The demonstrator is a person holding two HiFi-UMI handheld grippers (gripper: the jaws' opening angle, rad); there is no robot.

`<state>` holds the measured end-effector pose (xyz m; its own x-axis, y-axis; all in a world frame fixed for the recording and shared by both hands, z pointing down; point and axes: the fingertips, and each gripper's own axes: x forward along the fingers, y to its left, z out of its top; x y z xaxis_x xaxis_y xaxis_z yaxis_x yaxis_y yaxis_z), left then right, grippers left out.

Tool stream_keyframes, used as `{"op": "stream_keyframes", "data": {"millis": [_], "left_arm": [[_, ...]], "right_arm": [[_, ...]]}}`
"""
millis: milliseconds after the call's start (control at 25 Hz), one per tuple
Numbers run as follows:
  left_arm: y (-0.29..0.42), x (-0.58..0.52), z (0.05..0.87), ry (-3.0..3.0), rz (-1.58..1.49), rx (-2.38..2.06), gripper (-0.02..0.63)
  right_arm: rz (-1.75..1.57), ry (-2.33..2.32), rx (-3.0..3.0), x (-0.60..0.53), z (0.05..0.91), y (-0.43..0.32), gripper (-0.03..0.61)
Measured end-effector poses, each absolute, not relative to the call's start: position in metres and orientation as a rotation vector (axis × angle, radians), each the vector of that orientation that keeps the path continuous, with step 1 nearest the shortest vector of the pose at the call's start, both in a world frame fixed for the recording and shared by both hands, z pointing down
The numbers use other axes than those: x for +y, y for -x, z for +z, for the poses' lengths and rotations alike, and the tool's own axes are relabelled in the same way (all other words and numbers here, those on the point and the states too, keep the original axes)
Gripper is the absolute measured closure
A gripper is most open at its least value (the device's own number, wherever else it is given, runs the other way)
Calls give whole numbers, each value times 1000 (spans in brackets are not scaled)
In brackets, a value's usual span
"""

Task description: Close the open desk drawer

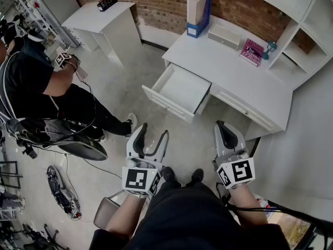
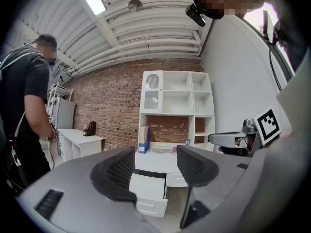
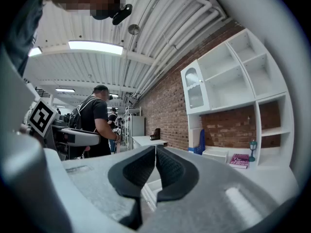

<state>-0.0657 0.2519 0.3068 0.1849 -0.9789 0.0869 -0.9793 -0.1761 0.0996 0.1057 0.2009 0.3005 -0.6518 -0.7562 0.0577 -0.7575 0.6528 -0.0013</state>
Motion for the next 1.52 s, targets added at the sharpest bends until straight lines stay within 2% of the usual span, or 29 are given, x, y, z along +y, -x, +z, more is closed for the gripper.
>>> {"op": "stream_keyframes", "data": {"millis": [400,440,520,600,720,1120,1520], "left_arm": [[63,251,305,-2299,-7,-1943,348],[63,252,304,-2302,-12,-1951,348],[63,252,300,-2311,-22,-1966,348],[61,251,299,-2316,-30,-1971,348],[58,249,301,-2301,-38,-1968,329],[46,246,319,-2267,41,-2016,310],[84,208,401,-2192,148,-1967,310]], "right_arm": [[10,-1290,-2826,201,297,-110,569],[3,-1298,-2828,200,295,-111,537],[0,-1305,-2814,198,296,-112,383],[15,-1315,-2804,194,298,-115,318],[31,-1331,-2805,190,299,-123,275],[65,-1287,-2867,179,300,-148,272],[106,-1274,-2805,144,334,-133,276]]}}
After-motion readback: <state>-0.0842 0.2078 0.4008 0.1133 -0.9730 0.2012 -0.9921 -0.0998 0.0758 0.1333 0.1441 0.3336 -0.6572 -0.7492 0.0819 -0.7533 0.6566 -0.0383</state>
